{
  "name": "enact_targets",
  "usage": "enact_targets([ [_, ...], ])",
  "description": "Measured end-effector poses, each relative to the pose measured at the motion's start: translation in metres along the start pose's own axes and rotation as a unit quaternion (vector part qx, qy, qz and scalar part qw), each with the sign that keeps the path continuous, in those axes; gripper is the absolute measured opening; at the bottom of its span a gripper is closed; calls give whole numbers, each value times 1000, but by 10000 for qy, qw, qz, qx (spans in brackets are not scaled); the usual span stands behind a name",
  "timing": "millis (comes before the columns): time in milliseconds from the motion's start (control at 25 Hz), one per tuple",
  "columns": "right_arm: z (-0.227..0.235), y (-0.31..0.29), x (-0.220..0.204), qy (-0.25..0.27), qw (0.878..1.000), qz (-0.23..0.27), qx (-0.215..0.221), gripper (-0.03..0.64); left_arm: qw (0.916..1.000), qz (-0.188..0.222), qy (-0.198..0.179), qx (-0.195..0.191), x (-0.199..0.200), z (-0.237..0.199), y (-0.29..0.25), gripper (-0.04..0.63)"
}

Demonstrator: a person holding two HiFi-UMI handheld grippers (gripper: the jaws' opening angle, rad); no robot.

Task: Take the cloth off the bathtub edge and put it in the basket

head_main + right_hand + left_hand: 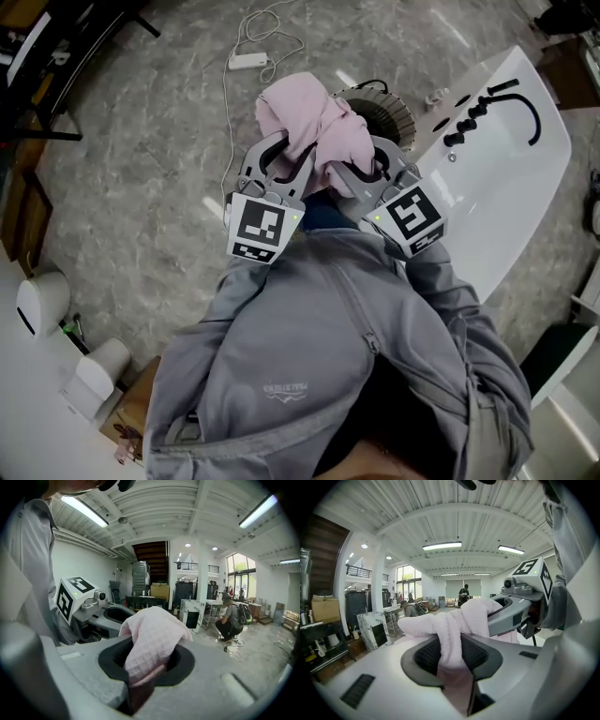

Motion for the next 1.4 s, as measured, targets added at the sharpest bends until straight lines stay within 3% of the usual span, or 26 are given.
enact_targets([
  [440, 99, 5, 3, -285, 9976, -15, -627, 78, 9962, 42, -260, -830, 28, -10, -102, 113],
  [840, 170, 21, 1, -583, 9907, 95, -1227, 78, 9843, 77, -629, -1645, 53, -4, -178, 114],
  [1080, 198, 35, -5, -872, 9813, 132, -1710, 78, 9721, 96, -775, -2210, 63, 8, -212, 113],
  [1400, 226, 51, -12, -1316, 9607, 169, -2440, 78, 9472, 93, -1069, -3022, 74, 24, -247, 112],
])
Point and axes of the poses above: the fingertips, and each gripper's own axes: y backward along the fingers, z to its right, x out of its top, the point moved 1 cm from there along y, backward along the fingers, and after that the axes turned 6 degrees about -y, right-handed, at the moved point
